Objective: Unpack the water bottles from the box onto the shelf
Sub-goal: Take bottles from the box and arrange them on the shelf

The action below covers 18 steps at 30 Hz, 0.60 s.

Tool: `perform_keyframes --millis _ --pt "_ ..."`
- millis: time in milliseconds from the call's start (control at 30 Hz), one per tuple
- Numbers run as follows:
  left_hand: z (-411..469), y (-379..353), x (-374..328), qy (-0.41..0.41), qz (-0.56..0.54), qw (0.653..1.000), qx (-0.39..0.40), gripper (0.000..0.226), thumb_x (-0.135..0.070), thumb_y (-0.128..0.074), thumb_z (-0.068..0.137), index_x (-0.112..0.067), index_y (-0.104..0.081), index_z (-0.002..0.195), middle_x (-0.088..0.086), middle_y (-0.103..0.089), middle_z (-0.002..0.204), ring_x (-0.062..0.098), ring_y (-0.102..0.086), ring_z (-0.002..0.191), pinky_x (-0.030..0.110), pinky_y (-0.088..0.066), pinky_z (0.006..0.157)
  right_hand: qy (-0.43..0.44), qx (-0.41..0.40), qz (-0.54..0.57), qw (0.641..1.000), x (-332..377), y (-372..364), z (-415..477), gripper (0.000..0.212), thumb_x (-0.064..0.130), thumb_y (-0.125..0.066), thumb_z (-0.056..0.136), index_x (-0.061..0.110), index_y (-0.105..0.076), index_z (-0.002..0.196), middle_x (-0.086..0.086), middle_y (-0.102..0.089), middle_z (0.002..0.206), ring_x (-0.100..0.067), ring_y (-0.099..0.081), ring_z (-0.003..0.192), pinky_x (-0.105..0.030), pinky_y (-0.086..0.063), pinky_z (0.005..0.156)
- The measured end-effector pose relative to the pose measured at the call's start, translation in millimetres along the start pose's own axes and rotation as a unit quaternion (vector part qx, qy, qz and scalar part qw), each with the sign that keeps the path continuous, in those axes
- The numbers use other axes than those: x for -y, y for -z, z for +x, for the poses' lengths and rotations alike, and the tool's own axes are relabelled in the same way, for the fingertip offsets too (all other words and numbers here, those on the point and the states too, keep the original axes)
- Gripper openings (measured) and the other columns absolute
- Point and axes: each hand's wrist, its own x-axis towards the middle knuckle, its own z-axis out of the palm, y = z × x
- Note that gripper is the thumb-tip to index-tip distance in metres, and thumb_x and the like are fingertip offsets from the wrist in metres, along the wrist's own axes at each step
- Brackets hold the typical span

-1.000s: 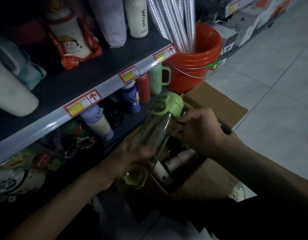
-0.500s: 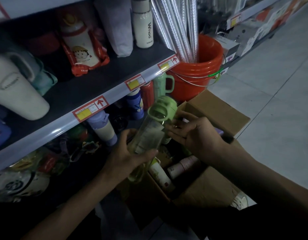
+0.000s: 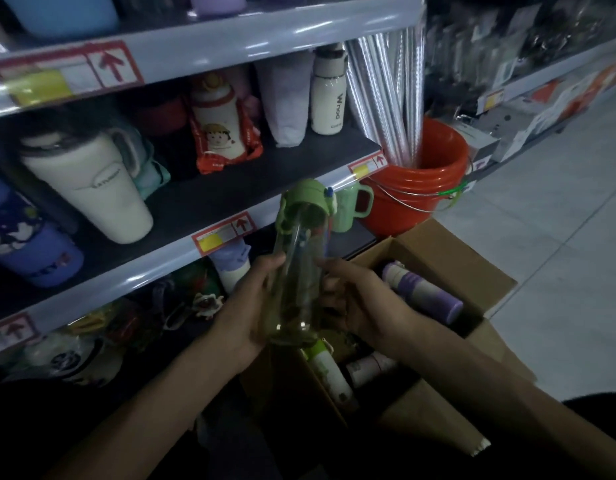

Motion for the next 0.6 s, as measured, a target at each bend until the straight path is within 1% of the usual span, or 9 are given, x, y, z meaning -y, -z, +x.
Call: perform_keyframes --millis 67,100,167,200,300,400,467,533,600 --pt "0.0 2.2 0.4 -0.004 0.003 1.0 -0.009 0.03 -0.038 -0.064 0.084 -0.018 -0.079 0.101 0.011 -0.077 0.1 0.027 -0.073 0.092 0.041 -0.053 0.088 0.001 0.002 -0.014 1.0 0.8 -3.5 0.6 0.054 0.046 -0.064 0.092 0.004 -0.067 0.126 -0.034 -0.062 0.112 -0.042 -0.067 0.106 -0.051 -0.052 0.103" --pt "0.2 2.8 1.1 -0.007 0.005 1.0 -0.009 0.034 -0.04 -0.066 0.083 -0.02 -0.079 0.106 0.013 -0.076 0.109 0.032 -0.071 0.103 0.047 -0.051 0.097 0.005 0.005 -0.016 1.0 3.0 -5.3 0.9 0.057 0.047 -0.066 0.092 0.009 -0.062 0.134 -0.028 -0.065 0.125 -0.041 -0.064 0.118 -0.056 -0.048 0.107" --pt "-1.2 3.0 0.0 -0.014 0.0 1.0 -0.012 0.041 -0.043 -0.066 0.082 -0.02 -0.078 0.113 0.016 -0.073 0.12 0.038 -0.065 0.118 0.055 -0.044 0.11 0.016 0.022 -0.022 0.999 6.7 -7.2 2.5 0.06 0.047 -0.071 0.09 0.019 -0.056 0.141 -0.016 -0.066 0.133 -0.037 -0.062 0.124 -0.059 -0.046 0.108" --pt "-1.3 4.0 -1.7 -0.018 0.0 1.0 -0.017 0.042 -0.044 -0.065 0.082 -0.021 -0.077 0.115 0.015 -0.073 0.121 0.037 -0.066 0.119 0.055 -0.044 0.11 0.021 0.033 -0.031 0.999 7.0 -9.3 3.0 0.059 0.046 -0.073 0.09 0.025 -0.055 0.142 -0.013 -0.067 0.133 -0.034 -0.064 0.123 -0.058 -0.048 0.106" --pt "-5.2 4.3 -13.7 -0.047 0.039 0.998 -0.023 0.049 -0.053 -0.065 0.083 -0.026 -0.072 0.123 0.009 -0.075 0.119 0.029 -0.071 0.113 0.048 -0.053 0.1 0.054 0.042 -0.064 0.996 2.0 -19.2 2.0 0.048 0.032 -0.071 0.093 0.037 -0.058 0.138 -0.008 -0.072 0.124 -0.027 -0.071 0.111 -0.048 -0.056 0.095" --pt "-5.2 10.9 -23.2 -0.088 0.064 0.993 -0.042 0.054 -0.055 -0.071 0.077 -0.028 -0.07 0.124 0.007 -0.075 0.117 0.027 -0.074 0.105 0.043 -0.057 0.086 0.079 0.047 -0.086 0.992 -5.7 -27.2 4.6 0.062 0.02 -0.074 0.09 0.042 -0.051 0.143 -0.013 -0.072 0.122 -0.031 -0.07 0.112 -0.055 -0.051 0.104" --pt "-7.0 14.1 -30.0 -0.091 0.05 0.993 -0.054 0.054 -0.053 -0.072 0.077 -0.023 -0.072 0.122 0.009 -0.076 0.114 0.028 -0.074 0.103 0.039 -0.057 0.081 0.096 0.045 -0.099 0.989 -3.6 -31.9 6.9 0.066 0.012 -0.075 0.088 0.042 -0.052 0.143 -0.013 -0.073 0.12 -0.031 -0.07 0.112 -0.054 -0.05 0.105" --pt "-9.5 16.2 -38.0 -0.094 0.044 0.993 -0.051 0.045 -0.051 -0.069 0.082 -0.021 -0.076 0.115 0.009 -0.077 0.109 0.027 -0.075 0.099 0.037 -0.056 0.079 0.105 0.039 -0.116 0.987 -0.7 -35.4 11.5 0.068 0.016 -0.083 0.081 0.035 -0.056 0.141 -0.011 -0.072 0.123 -0.032 -0.069 0.115 -0.054 -0.05 0.105" --pt "-10.4 20.4 -43.7 -0.106 0.037 0.993 -0.047 0.032 -0.047 -0.066 0.087 -0.022 -0.081 0.101 0.006 -0.078 0.099 0.022 -0.075 0.091 0.035 -0.055 0.076 0.108 0.041 -0.15 0.982 1.2 -39.7 15.6 0.067 0.032 -0.091 0.073 0.023 -0.064 0.133 -0.012 -0.071 0.125 -0.033 -0.068 0.116 -0.055 -0.048 0.107"
